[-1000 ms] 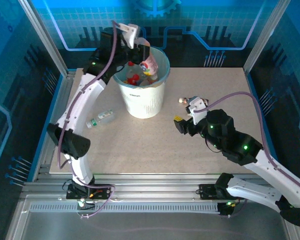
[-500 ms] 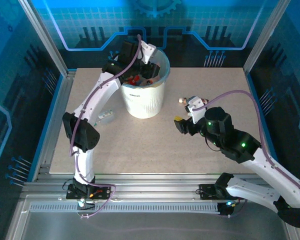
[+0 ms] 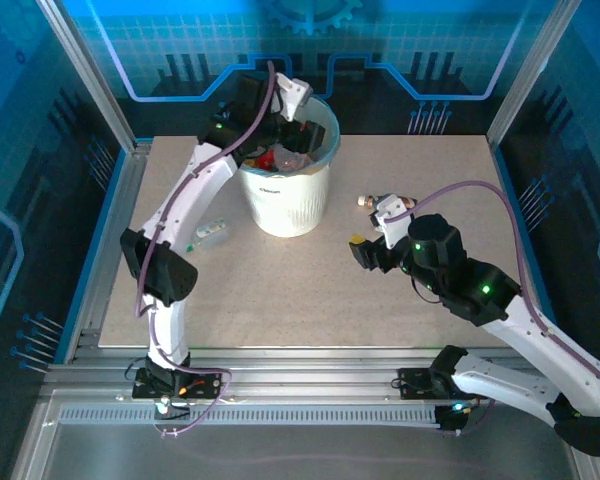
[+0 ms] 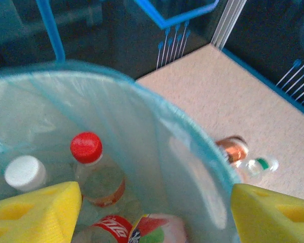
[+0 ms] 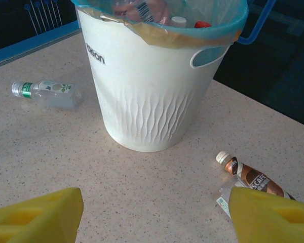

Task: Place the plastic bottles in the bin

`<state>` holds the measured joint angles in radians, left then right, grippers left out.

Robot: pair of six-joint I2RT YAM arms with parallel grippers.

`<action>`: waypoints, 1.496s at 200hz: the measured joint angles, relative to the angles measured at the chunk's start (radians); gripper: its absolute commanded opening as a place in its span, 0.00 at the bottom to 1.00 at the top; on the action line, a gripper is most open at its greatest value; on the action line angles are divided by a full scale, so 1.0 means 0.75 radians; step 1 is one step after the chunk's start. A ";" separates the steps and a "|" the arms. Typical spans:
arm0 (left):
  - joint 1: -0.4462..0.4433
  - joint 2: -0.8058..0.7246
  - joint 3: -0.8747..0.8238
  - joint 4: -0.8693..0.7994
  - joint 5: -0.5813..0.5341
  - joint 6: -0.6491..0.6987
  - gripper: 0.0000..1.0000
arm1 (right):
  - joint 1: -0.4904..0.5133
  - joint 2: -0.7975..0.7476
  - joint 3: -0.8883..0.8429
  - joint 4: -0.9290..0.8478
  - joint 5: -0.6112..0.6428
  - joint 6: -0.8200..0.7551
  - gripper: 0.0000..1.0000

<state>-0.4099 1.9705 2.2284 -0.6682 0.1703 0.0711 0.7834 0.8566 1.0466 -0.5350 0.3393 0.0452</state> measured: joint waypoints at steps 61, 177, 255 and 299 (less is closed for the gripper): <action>0.023 -0.075 0.036 0.010 -0.047 -0.105 0.11 | -0.008 0.002 0.000 0.001 -0.006 0.004 0.77; 0.072 -0.399 -0.411 -0.018 0.089 -0.213 0.00 | -0.015 0.054 0.000 -0.001 -0.042 0.011 0.77; 0.070 -0.266 -0.355 -0.158 0.144 -0.214 0.00 | -0.025 0.109 0.000 0.003 -0.067 0.011 0.77; 0.024 -0.045 -0.058 -0.269 0.154 -0.188 0.00 | -0.025 0.109 0.000 0.004 -0.070 0.011 0.77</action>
<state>-0.3916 1.9366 2.1845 -0.8696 0.2855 -0.0700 0.7643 0.9382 1.0466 -0.5323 0.2871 0.0532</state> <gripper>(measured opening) 0.054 0.766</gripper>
